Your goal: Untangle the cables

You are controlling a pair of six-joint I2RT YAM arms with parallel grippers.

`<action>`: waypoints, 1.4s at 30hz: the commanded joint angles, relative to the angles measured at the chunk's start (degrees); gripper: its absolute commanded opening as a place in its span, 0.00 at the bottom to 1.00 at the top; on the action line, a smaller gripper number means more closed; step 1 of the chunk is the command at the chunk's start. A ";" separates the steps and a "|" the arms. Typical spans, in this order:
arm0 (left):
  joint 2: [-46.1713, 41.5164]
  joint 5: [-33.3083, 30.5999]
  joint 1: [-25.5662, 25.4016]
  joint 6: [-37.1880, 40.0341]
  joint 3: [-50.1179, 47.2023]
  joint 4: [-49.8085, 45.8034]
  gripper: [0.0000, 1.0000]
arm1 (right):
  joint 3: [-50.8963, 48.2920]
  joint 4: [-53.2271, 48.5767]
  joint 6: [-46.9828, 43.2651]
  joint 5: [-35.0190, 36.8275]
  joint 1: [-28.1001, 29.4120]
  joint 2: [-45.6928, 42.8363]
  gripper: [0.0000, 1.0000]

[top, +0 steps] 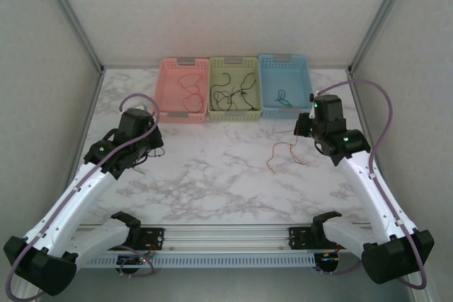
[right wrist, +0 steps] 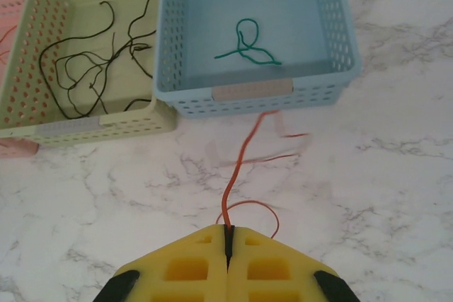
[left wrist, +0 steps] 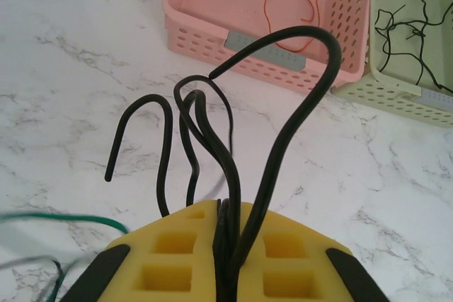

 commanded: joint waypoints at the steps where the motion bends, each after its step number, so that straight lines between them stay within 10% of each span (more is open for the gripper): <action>1: -0.67 -0.70 0.32 0.44 0.38 -1.12 0.00 | -0.14 0.63 1.09 -1.85 -0.18 -0.66 0.00; 30: 10.44 8.48 0.23 -1.03 -5.67 8.46 0.03 | 5.12 -5.44 4.66 -10.80 -0.18 -2.57 0.00; 37: 7.00 10.01 0.07 -0.82 -4.69 6.60 0.65 | 13.31 -6.39 6.14 -14.29 -0.16 -0.82 0.00; 42: 4.03 10.23 -0.08 -0.75 -3.72 4.76 0.71 | 13.63 -9.58 6.19 -9.27 -0.21 0.61 0.00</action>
